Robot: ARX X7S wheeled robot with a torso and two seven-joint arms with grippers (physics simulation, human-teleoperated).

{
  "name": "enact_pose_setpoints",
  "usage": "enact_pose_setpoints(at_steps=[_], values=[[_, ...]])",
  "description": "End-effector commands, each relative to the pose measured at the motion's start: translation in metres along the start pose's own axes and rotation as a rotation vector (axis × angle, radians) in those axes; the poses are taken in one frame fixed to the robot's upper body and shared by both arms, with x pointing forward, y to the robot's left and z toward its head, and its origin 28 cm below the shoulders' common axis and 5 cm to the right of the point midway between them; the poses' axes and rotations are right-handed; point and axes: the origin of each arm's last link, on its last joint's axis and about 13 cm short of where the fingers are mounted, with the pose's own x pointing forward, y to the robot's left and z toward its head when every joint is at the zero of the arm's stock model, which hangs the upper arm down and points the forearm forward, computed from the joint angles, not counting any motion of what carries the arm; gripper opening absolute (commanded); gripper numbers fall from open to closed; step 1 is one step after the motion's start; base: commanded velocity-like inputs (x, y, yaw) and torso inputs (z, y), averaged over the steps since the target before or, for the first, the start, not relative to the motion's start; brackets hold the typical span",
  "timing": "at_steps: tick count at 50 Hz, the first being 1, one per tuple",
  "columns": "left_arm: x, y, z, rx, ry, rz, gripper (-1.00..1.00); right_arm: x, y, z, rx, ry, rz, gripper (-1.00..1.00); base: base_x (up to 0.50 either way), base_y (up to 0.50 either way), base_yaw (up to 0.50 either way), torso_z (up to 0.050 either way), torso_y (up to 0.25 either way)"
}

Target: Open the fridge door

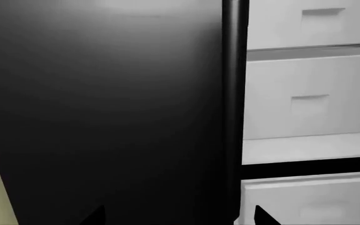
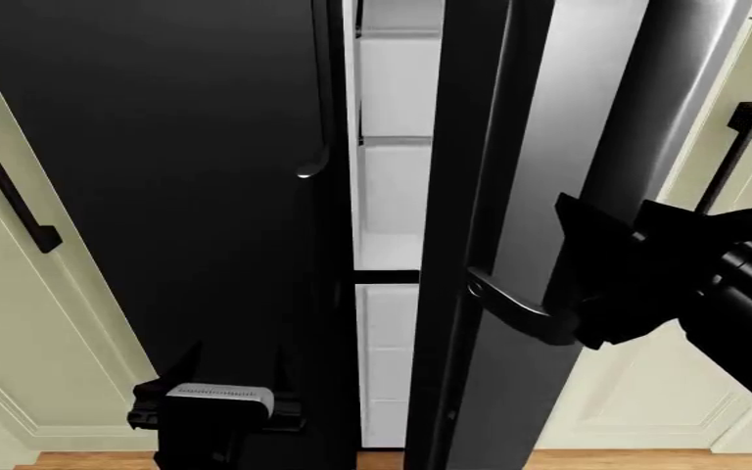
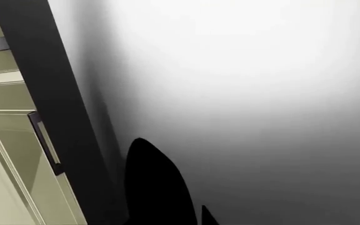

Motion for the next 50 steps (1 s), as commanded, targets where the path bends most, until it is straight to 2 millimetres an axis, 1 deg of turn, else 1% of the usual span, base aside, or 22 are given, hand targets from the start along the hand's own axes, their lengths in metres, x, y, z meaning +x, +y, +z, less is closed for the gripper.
enact_pose_setpoints(at_steps=[1,16,17,42,50], values=[[-0.0001,0.0001,-0.0004,-0.001,0.0,0.0,1.0,-0.0039,0.0058,0.0126,-0.05,-0.086,0.074,-1.0,0.0,0.0,0.0,0.0,0.01],[0.0,0.0001,-0.0001,0.0,-0.001,0.001,1.0,-0.0036,0.0067,0.0119,-0.058,-0.084,0.091,-1.0,0.0,0.0,0.0,0.001,0.002],[-0.0001,0.0001,0.0,0.0,-0.001,0.001,1.0,-0.004,0.0067,0.0122,-0.053,-0.086,0.094,1.0,0.0,0.0,0.0,0.0,0.0],[0.0,0.0006,0.0012,-0.003,-0.002,0.002,1.0,-0.0045,0.0063,0.0111,-0.061,-0.07,0.098,1.0,0.0,0.0,0.0,0.0,0.0],[-0.0007,0.0006,0.0016,-0.004,-0.003,0.001,1.0,-0.009,0.0056,0.0101,-0.066,-0.069,0.086,1.0,0.0,0.0,0.0,0.0,0.0]])
